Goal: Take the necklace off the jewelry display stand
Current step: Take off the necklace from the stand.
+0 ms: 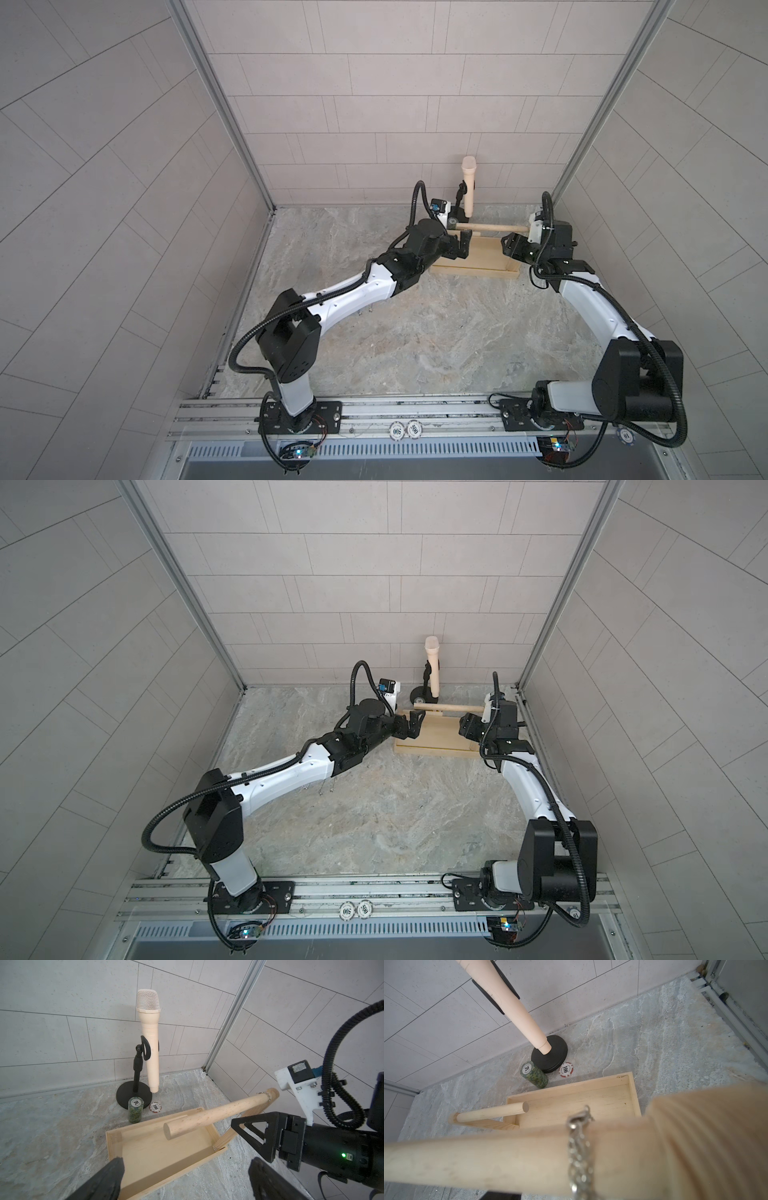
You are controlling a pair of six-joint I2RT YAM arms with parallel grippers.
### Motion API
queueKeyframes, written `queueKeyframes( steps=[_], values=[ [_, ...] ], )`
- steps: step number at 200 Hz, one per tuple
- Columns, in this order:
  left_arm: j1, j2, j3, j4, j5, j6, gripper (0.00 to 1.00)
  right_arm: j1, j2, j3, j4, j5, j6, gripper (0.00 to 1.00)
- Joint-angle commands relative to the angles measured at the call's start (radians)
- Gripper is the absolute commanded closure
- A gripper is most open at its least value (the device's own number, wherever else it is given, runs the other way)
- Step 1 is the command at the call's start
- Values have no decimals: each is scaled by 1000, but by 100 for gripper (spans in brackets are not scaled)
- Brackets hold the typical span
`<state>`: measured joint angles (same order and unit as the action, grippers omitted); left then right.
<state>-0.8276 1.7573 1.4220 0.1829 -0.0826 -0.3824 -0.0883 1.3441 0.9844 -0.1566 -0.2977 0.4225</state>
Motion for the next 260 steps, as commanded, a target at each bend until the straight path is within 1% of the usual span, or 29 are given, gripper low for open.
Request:
queueKeyframes(
  steps=[1, 33, 54, 104, 164, 218, 234, 260],
  values=[
    [13, 4, -16, 13, 10, -26, 0, -11, -2, 32, 28, 32, -27, 30],
    [18, 9, -14, 17, 22, -36, 0, -11, -8, 23, 68, 50, -46, 35],
    [21, 10, -14, 15, 26, -41, 0, -13, -7, 17, 97, 68, -53, 40],
    [26, -4, -14, 5, 25, -39, 0, -13, 1, -8, 151, 104, -56, 62],
    [25, -30, -44, -5, 30, -61, 0, -13, 7, -16, 181, 142, -43, 78],
    [26, -41, -68, -10, 33, -84, 0, -13, -13, 16, 119, 194, -46, 97],
    [26, -38, -69, -11, 40, -90, 0, -13, -24, 26, 98, 212, -54, 100],
    [27, -32, -69, -11, 45, -99, 0, -13, -37, 49, 60, 236, -60, 100]
  ],
)
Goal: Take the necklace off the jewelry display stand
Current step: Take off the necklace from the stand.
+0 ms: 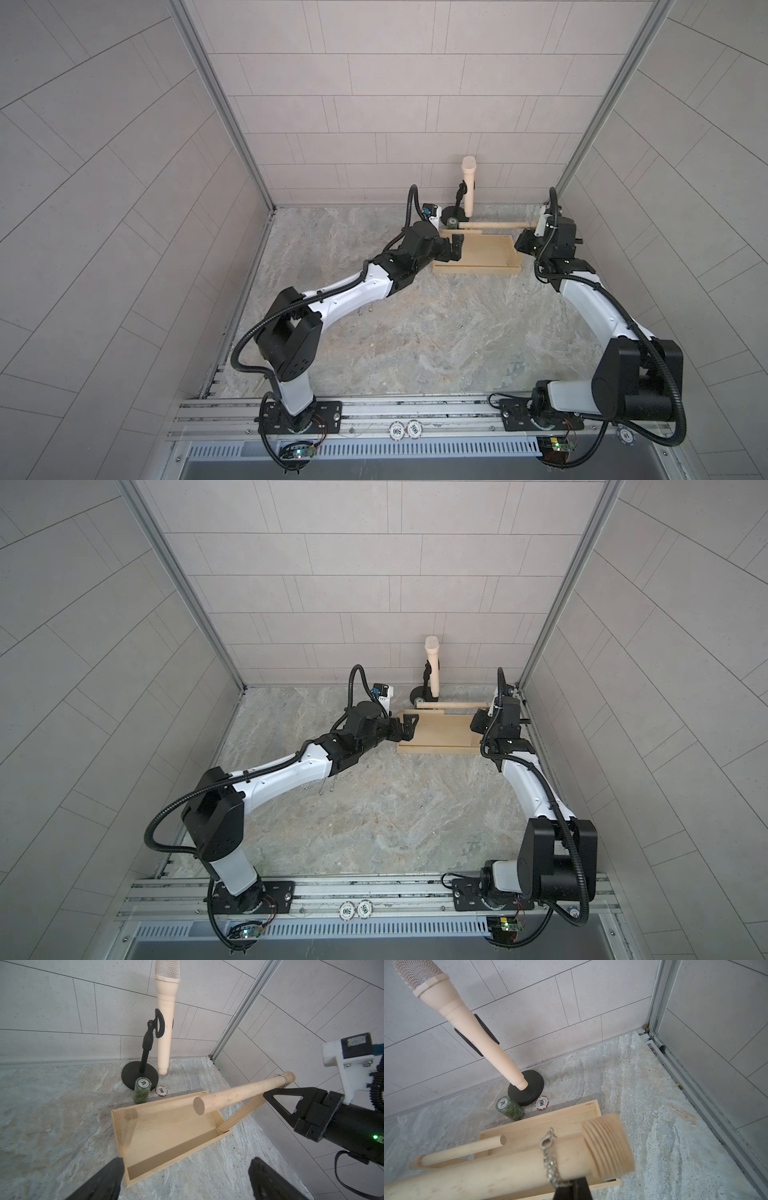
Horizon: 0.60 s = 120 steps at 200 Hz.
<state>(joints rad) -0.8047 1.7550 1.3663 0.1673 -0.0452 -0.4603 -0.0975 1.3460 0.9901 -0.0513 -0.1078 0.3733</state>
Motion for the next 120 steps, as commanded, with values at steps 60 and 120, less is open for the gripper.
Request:
queueKeyframes(
  steps=[60, 120],
  values=[
    [5, -31, -18, -5, 10, -36, 0, -4, -55, 103, -103, 13, 7, 100],
    [51, -28, -25, -9, 74, -142, 0, 2, -70, 179, -163, -31, 16, 100]
  ],
)
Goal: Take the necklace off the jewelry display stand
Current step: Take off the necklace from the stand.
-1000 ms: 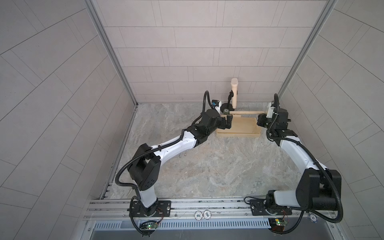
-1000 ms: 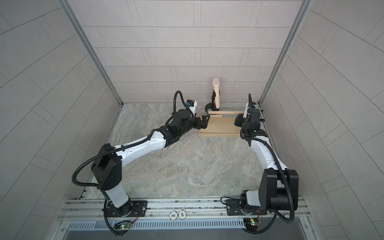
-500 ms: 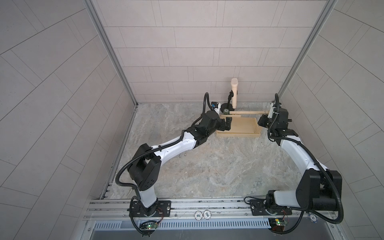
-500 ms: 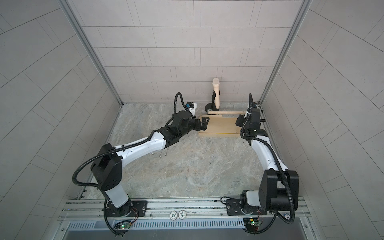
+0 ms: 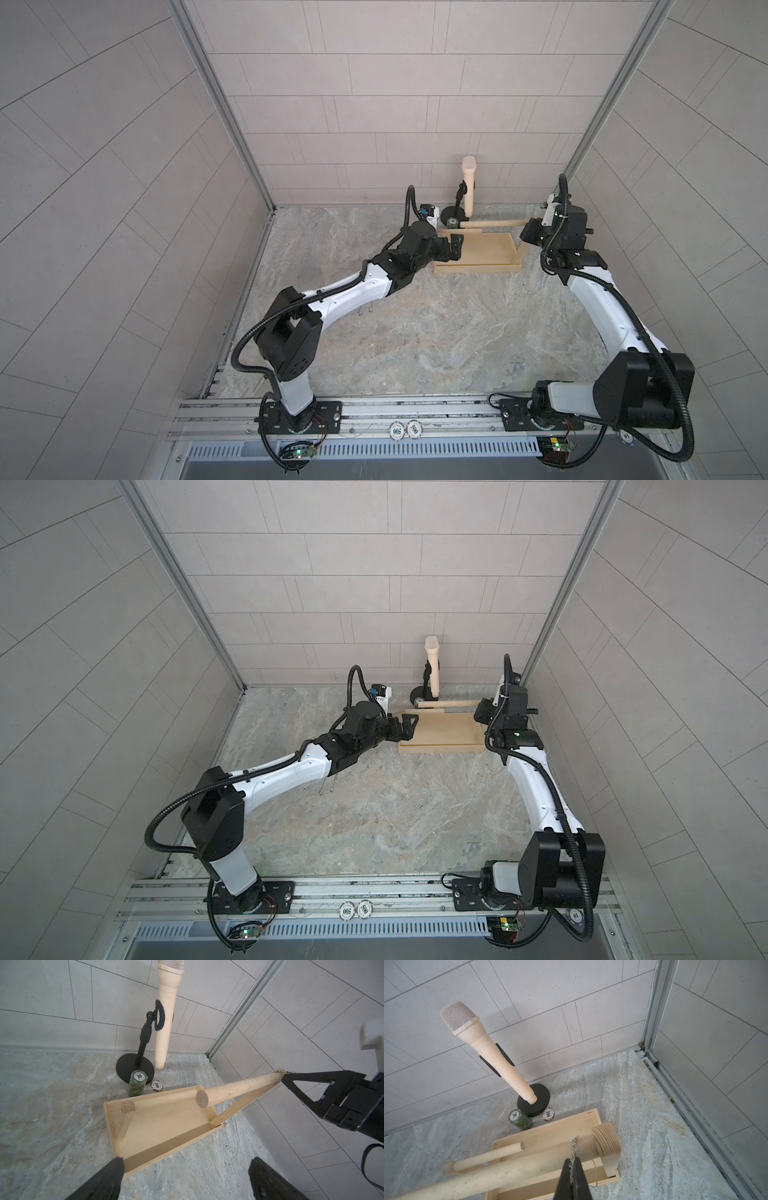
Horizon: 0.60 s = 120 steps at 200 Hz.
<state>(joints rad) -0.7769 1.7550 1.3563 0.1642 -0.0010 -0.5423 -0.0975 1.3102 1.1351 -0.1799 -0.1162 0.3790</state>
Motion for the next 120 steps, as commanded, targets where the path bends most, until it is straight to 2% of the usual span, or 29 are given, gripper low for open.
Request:
queueKeyframes(
  steps=[1, 34, 120],
  values=[
    [24, -28, -14, -5, 32, -62, 0, 2, -34, 35, -35, -24, 11, 100],
    [56, -31, -29, 11, 84, -144, 0, 14, -28, 72, -39, -82, 8, 100],
    [141, -43, -115, 120, 219, -320, 0, 149, 10, 168, -66, -56, -12, 100]
  ],
)
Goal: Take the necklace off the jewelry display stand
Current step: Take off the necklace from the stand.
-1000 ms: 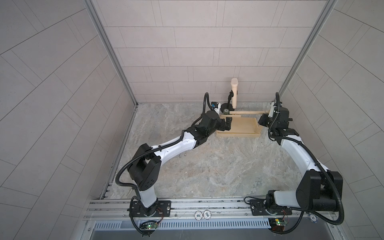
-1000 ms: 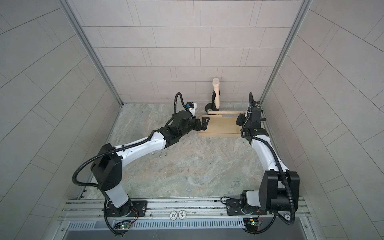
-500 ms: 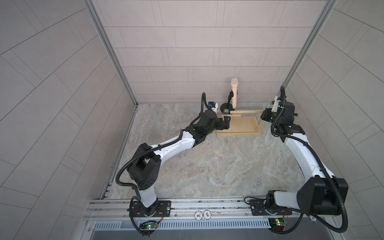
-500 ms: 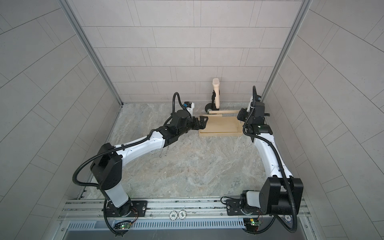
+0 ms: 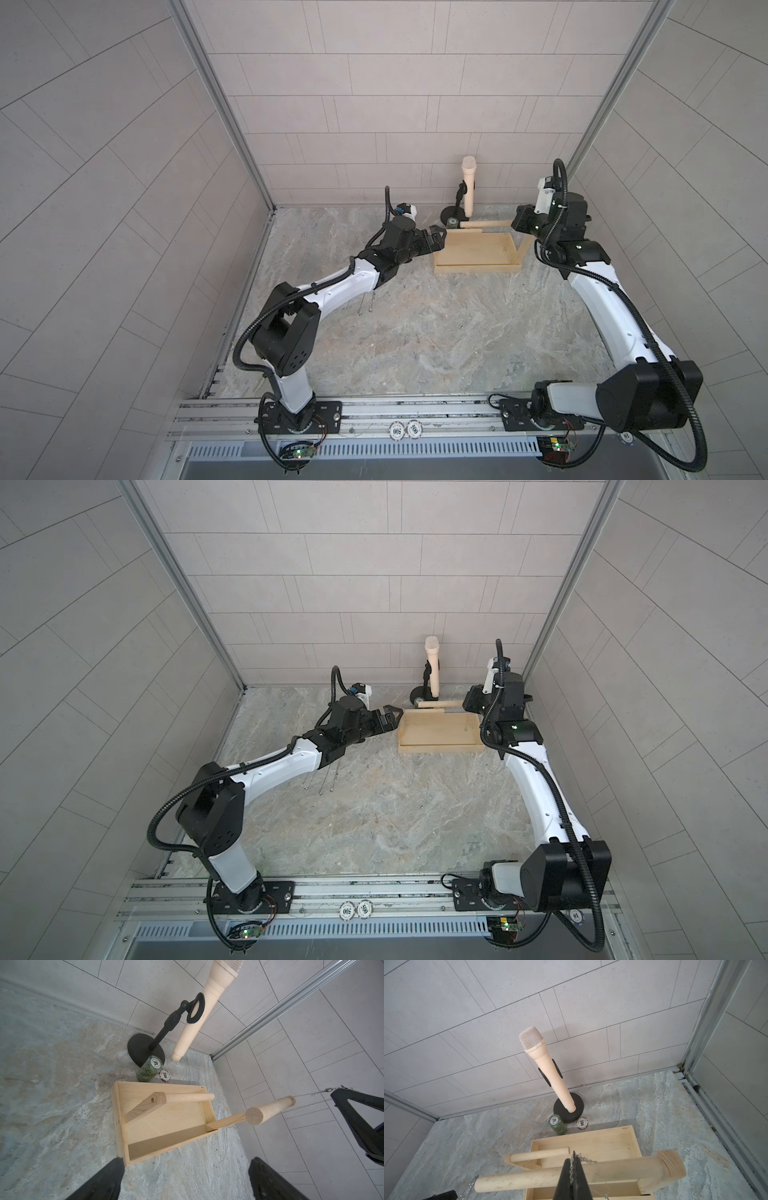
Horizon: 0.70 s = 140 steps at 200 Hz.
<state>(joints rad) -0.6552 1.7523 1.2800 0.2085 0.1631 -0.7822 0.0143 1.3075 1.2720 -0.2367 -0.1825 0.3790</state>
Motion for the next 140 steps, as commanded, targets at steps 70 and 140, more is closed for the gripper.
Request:
queueKeyframes(
  steps=[70, 140],
  values=[
    [69, -91, -149, 182, 105, -224, 0, 200, 89, 142, -25, 49, -9, 100],
    [118, -127, -262, 285, 130, -416, 0, 332, 190, 275, -37, 68, 6, 100]
  ],
)
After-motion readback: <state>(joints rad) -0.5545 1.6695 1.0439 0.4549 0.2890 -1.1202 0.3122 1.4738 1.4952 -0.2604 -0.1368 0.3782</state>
